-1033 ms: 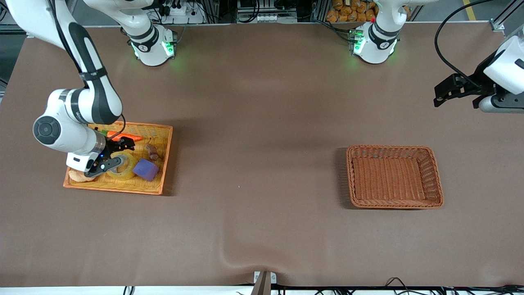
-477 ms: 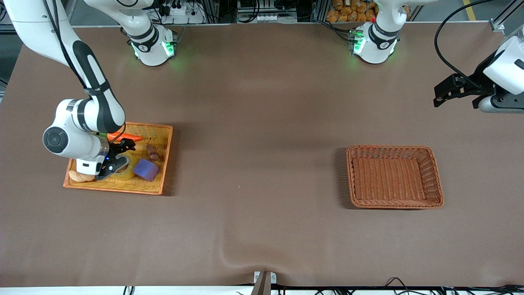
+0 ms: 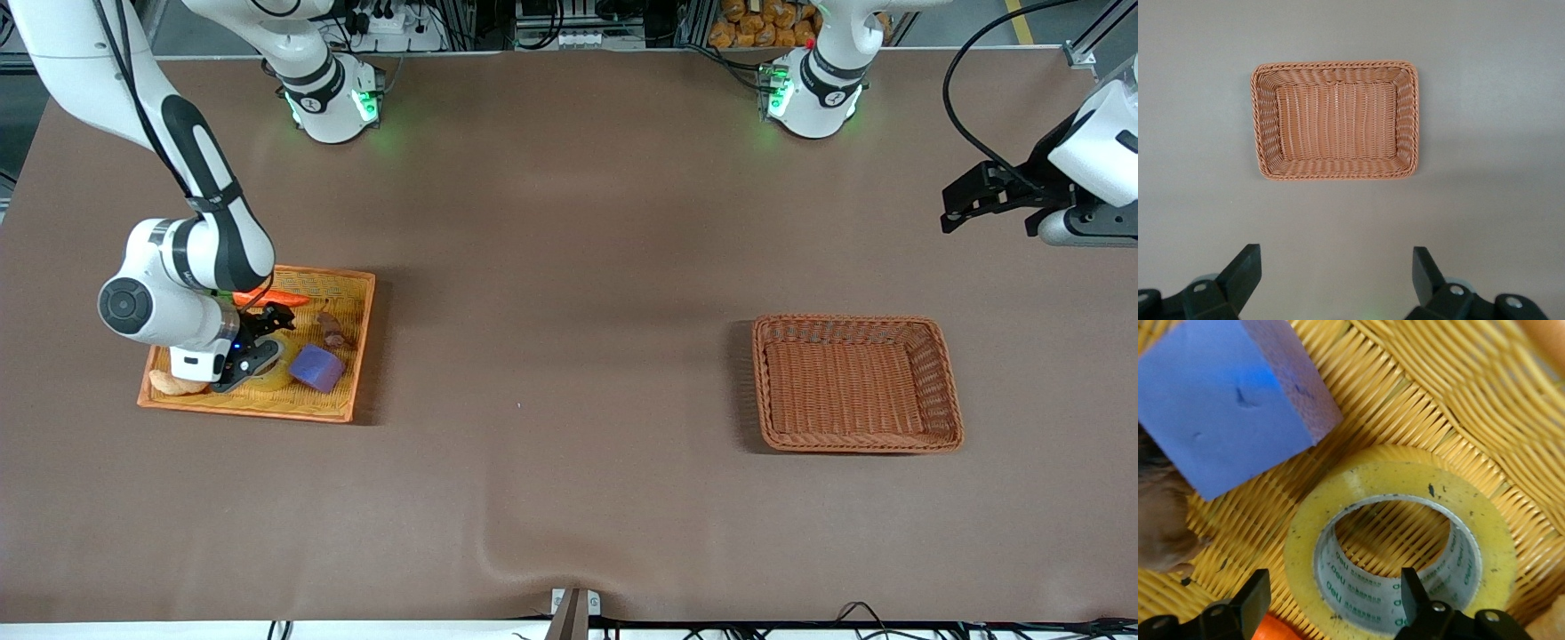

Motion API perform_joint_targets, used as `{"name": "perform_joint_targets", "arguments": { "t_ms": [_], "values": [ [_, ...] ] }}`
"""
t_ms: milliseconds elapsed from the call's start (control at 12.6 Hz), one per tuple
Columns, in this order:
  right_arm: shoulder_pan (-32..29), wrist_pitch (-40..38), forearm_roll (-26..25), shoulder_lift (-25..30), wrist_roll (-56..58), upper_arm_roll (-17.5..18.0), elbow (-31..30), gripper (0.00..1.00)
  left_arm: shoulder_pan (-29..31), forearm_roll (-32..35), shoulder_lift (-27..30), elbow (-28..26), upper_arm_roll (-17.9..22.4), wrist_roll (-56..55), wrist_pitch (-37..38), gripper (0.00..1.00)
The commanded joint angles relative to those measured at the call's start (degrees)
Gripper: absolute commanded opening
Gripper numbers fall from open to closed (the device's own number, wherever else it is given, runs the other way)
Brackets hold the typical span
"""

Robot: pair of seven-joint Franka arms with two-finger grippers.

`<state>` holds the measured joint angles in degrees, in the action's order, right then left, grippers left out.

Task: Transfer tape with both arms
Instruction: 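Close the right gripper on the tape roll's rim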

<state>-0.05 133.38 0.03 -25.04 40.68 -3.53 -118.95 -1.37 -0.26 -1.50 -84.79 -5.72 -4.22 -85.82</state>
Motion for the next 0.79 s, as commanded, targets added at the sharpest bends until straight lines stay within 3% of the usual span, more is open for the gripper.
{"name": "perform_joint_targets", "arguments": {
  "t_ms": [0,159,238,318,715],
  "values": [
    [-0.6,0.2,0.1,-0.8,1.1,0.2,0.9,0.62,0.1,-1.0,-0.3,0.9,0.0,0.7,0.7,1.00],
    [-0.5,-0.2,0.1,-0.8,0.4,0.2,1.2,0.18,0.1,-1.0,-0.3,0.9,0.0,0.7,0.7,1.00],
    [0.1,-0.5,0.1,-0.6,0.0,0.2,1.9,0.06,0.1,-1.0,-0.3,0.9,0.0,0.7,0.6,1.00],
    [0.4,-2.8,0.1,-0.1,-0.2,0.1,3.5,0.00,0.1,-1.0,-0.3,0.9,0.0,0.7,0.7,1.00],
    [0.2,-15.1,0.0,2.6,-0.9,0.1,9.2,0.00,0.6,-1.1,-2.7,0.9,0.2,1.1,0.7,1.00]
  ]
}}
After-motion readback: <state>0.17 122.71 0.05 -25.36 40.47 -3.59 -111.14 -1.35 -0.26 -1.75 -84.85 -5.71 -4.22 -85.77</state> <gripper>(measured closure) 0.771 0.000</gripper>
